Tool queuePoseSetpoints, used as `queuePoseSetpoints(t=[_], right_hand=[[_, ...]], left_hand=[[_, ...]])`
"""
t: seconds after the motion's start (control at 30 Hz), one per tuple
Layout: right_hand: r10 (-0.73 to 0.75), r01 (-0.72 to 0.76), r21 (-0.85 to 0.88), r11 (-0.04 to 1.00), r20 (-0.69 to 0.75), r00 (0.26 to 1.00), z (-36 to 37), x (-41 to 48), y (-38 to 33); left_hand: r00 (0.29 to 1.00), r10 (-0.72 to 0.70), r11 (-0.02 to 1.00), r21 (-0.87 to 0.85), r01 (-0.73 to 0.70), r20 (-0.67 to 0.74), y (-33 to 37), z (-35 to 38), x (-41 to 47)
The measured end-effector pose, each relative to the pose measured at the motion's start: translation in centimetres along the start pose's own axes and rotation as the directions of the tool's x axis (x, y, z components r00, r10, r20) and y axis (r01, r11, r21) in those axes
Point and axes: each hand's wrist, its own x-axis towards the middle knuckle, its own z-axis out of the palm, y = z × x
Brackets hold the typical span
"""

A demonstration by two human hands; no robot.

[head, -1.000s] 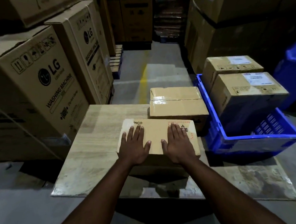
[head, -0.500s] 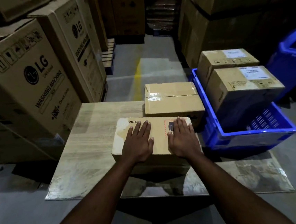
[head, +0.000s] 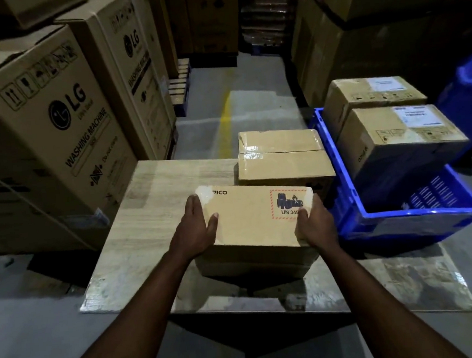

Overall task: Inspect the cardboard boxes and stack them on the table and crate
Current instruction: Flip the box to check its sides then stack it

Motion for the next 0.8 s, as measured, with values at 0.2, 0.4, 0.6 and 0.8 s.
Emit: queuePoseSetpoints(t=[0.2,0.4,0.6,0.8], right_hand=[[0.001,-0.001,0.016,1.0,0.044,0.999,-2.1,-0.1,-2.0],[-0.089,0.09,-0.04,0.995,0.023,0.996,-5.6,-0.8,-7.4],[-0.197,0.202,-0.09,0.975,0.058,0.979,-6.8,-2.4,-12.9],[-0.374,0.371,0.051,0.927,0.162,0.913,-3.6,-4.2,-14.8]], left_hand=[[0.998,0.034,0.997,-0.071,-0.038,-0.047,-0.1,0.0,0.4],[0.995,-0.038,0.958,-0.288,0.01,-0.089,-0.1,0.8,-0.8],[0.983,-0.175,0.89,-0.417,0.184,0.06,0.2,2.7,-2.3],[0.938,-0.325,0.855,-0.385,0.347,0.123,0.7,1.4,-1.4]])
